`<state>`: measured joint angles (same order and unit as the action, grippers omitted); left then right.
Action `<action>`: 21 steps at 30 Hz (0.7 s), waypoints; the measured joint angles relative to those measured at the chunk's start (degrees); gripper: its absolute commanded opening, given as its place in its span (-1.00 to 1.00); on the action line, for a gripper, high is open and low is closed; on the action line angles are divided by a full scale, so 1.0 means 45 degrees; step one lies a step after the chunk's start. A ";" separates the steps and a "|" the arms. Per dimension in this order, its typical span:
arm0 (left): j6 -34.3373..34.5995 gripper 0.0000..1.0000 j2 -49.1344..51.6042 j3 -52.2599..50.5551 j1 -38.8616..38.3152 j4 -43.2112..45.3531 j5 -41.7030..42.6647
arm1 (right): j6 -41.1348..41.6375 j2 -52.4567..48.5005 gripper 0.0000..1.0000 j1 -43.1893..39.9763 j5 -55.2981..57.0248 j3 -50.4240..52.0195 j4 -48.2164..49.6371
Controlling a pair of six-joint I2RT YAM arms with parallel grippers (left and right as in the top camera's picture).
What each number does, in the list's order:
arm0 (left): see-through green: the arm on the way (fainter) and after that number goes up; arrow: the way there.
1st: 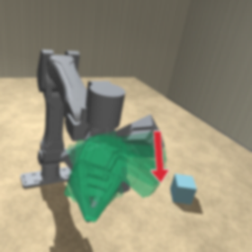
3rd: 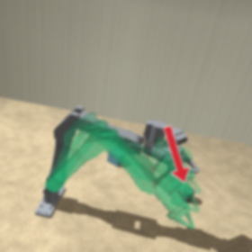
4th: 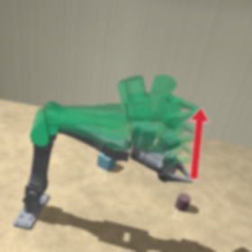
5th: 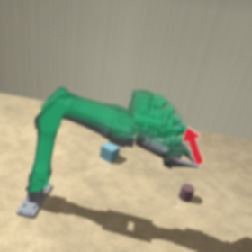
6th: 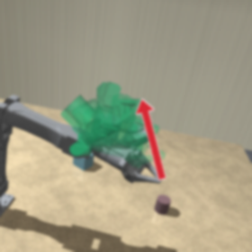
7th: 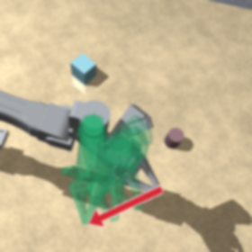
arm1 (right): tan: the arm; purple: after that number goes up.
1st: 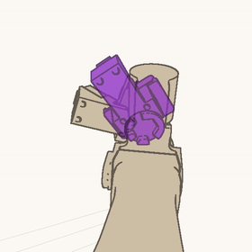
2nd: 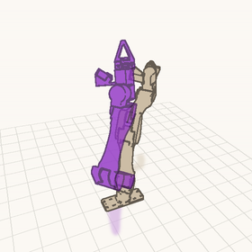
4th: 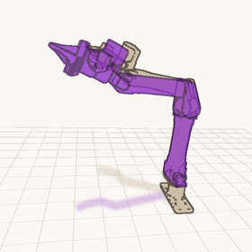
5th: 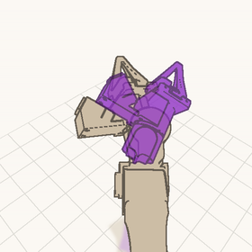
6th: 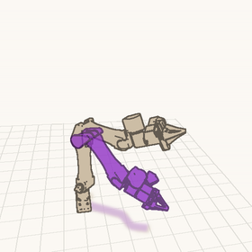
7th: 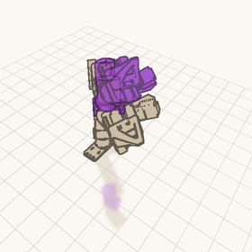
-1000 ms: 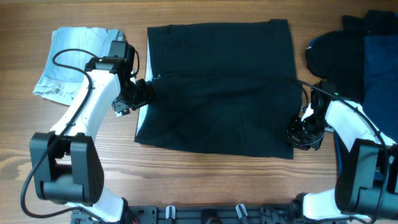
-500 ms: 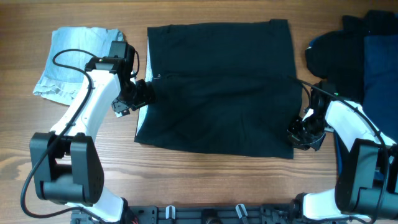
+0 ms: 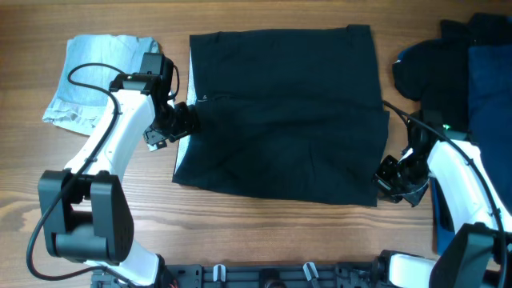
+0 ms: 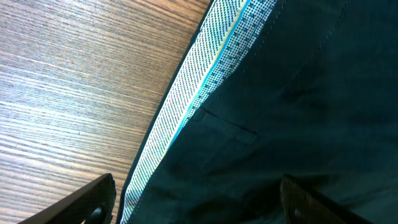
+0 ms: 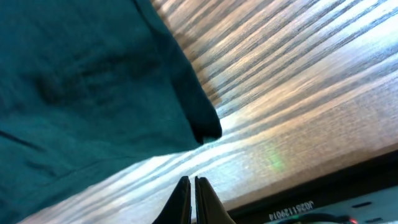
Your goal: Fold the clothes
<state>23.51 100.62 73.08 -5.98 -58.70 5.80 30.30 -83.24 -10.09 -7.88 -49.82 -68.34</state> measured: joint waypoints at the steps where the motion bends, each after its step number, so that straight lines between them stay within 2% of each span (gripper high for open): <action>1: 0.0000 0.69 0.0000 0.0000 0.0000 0.0005 0.0000 | 0.0117 0.0000 -0.92 0.0000 0.0005 0.0170 0.0165; 4: 0.0005 0.58 0.0000 0.0000 0.0000 0.0073 0.0000 | 0.0204 0.0000 -0.92 0.0000 0.0384 0.0447 0.2069; 5: 0.0000 0.29 0.0000 0.0000 0.0000 0.0175 0.0005 | -0.0277 0.0000 -0.92 0.0000 0.0321 0.0355 0.3123; 7: 0.0073 -0.23 0.0000 0.0000 0.0000 0.0413 0.0126 | -0.1025 0.0000 -0.91 0.0000 0.0131 0.0107 0.3721; 8: 0.0107 -0.58 0.0000 0.0000 0.0000 0.0636 0.0335 | -0.1511 0.0000 -0.92 0.0000 0.0010 -0.0034 0.4109; 10: 0.0189 -0.86 0.0000 0.0000 0.0000 0.1171 0.0753 | -0.2103 0.0000 -0.92 0.0000 -0.0185 -0.0097 0.4546; 11: 0.0155 -0.87 0.0000 0.0000 -0.0015 0.1496 0.0889 | -0.2385 0.0000 -0.91 0.0000 -0.0253 -0.0102 0.4945; 15: 0.0063 -0.63 0.0005 -0.0005 -0.0374 0.2652 0.1103 | -0.2778 -0.0194 -0.91 0.0000 -0.0389 -0.0112 0.6611; 17: -0.0044 -0.42 0.0146 -0.0005 -0.0704 0.2982 0.0811 | -0.2817 -0.0597 -0.91 0.0000 -0.0452 -0.0126 0.7310; 19: -0.0117 -0.05 0.0471 -0.0005 -0.0729 0.3196 0.0466 | -0.2817 -0.0840 -0.91 0.0000 -0.0491 -0.0136 0.7767; 21: -0.0112 -0.06 0.1190 -0.0005 -0.0704 0.3371 0.0185 | -0.2817 -0.0962 -0.91 0.0000 -0.0491 -0.0136 0.7791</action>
<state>23.00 105.97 73.06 -9.15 -43.53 6.63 17.63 -87.57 -10.09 -10.09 -50.43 -33.28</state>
